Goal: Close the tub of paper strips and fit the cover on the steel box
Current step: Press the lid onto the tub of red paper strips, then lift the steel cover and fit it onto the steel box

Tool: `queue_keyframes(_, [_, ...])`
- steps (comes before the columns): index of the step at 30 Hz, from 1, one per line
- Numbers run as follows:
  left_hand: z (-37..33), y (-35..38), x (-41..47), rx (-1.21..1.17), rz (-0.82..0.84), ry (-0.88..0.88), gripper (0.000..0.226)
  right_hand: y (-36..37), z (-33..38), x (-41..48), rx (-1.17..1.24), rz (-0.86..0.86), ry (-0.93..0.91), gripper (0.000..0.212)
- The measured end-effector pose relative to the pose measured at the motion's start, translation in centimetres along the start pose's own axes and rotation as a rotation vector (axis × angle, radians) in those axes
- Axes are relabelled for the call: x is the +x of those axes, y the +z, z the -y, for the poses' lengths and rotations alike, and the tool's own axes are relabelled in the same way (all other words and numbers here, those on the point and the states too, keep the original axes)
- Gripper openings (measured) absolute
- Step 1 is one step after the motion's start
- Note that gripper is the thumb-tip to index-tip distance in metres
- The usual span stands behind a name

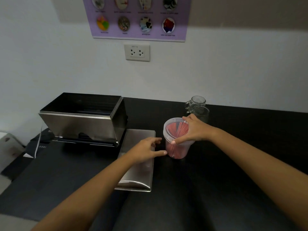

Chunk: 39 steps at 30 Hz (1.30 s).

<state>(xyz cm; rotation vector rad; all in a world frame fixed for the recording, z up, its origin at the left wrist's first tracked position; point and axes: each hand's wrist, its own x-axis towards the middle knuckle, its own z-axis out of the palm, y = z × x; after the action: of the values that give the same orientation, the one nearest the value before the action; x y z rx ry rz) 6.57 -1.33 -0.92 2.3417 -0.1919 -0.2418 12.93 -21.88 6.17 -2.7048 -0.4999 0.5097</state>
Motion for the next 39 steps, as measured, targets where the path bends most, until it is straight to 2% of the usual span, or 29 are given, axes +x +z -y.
queue_keyframes(3, [1.9,-1.0,-4.5,0.056,-0.108,-0.035,0.055,0.5,1.1,-0.2,-0.018,0.076,-0.033,0.122])
queue_keyframes(5, [3.3,-1.3,-7.5,0.001,-0.141,-0.087,0.051,1.1,1.5,-0.7,-0.059,0.11,-0.056,0.127])
queue_keyframes(7, [5.5,-1.7,-9.8,-0.035,-0.169,-0.138,0.051,1.8,2.5,-1.3,-0.055,0.059,-0.039,0.132])
queue_keyframes(8, [5.7,-1.9,-9.8,-0.04,-0.198,-0.149,0.053,1.3,2.2,-1.8,-0.046,-0.031,-0.052,0.129])
queue_keyframes(10, [5.8,-2.4,-9.4,-0.083,-0.254,-0.202,0.058,0.2,2.0,-2.5,-0.041,-0.234,-0.116,0.114])
queue_keyframes(12, [5.7,-2.8,-8.8,-0.112,-0.277,-0.247,0.064,-0.2,2.6,-3.1,-0.065,-0.349,-0.188,0.093])
queue_keyframes(17, [6.4,-3.2,-8.1,-0.014,-0.22,-0.315,0.063,2.1,5.0,-4.5,-0.083,-0.391,-0.261,0.063])
queue_keyframes(20, [7.2,-3.3,-7.5,-0.009,-0.131,-0.36,0.073,4.3,6.8,-5.1,-0.017,-0.417,-0.263,0.051])
queue_keyframes(25, [8.3,-3.6,-6.7,0.042,-0.046,-0.336,0.076,8.6,9.1,-4.3,0.078,-0.331,-0.127,0.051])
queue_keyframes(30, [9.3,-3.5,-6.1,0.058,-0.079,-0.367,0.07,12.5,9.5,-2.9,0.29,-0.224,0.166,0.055])
queue_keyframes(34, [9.8,-3.1,-6.2,0.132,-0.026,-0.332,0.067,14.9,9.2,-2.3,0.334,-0.218,0.337,0.06])
queue_keyframes(39, [9.5,-3.0,-6.4,0.112,0.0,-0.295,0.063,16.7,9.2,-1.9,0.38,-0.197,0.404,0.056])
